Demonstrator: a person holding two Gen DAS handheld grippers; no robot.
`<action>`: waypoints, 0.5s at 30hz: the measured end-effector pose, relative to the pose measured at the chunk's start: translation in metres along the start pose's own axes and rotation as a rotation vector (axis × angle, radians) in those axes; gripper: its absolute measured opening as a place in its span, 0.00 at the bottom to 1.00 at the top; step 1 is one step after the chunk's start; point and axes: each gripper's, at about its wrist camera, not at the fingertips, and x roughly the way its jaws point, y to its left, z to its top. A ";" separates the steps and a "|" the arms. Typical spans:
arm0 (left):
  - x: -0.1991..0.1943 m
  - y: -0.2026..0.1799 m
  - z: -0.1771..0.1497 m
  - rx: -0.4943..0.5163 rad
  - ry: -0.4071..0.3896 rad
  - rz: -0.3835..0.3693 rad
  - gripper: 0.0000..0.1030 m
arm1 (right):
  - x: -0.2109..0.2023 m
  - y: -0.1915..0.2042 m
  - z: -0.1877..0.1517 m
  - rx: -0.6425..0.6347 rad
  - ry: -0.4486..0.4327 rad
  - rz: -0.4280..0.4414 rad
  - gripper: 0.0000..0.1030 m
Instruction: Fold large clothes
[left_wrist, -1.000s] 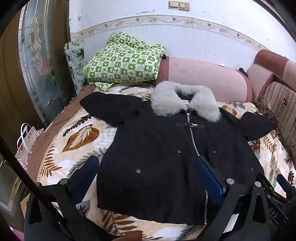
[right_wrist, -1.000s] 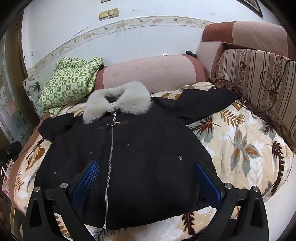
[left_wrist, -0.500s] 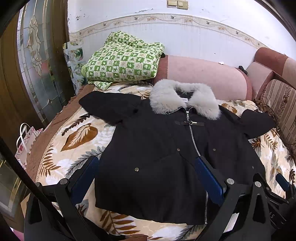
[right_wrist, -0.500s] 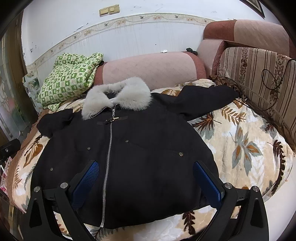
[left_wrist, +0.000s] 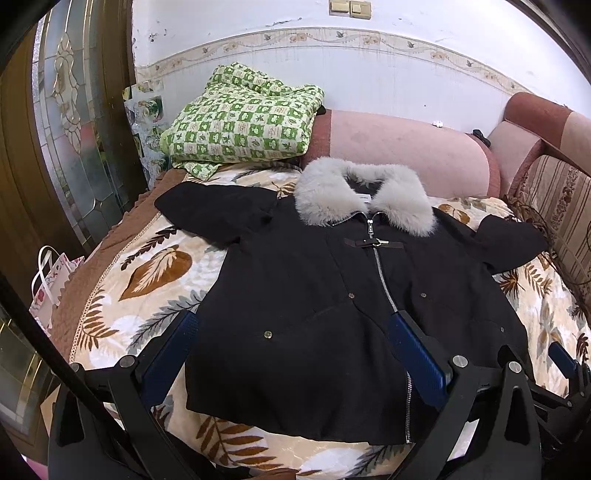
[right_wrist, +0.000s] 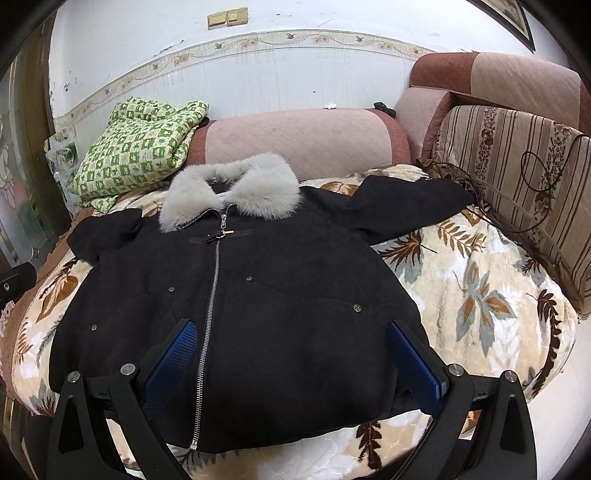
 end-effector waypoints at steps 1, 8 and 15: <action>0.000 -0.001 0.000 -0.001 0.003 -0.001 1.00 | 0.000 0.000 0.000 -0.003 0.000 -0.002 0.99; 0.003 0.000 -0.005 -0.042 0.027 -0.034 1.00 | 0.004 0.001 -0.003 -0.006 0.013 -0.004 0.99; -0.001 0.001 -0.042 -0.122 0.114 -0.162 1.00 | 0.002 -0.006 -0.002 0.006 0.006 -0.023 0.99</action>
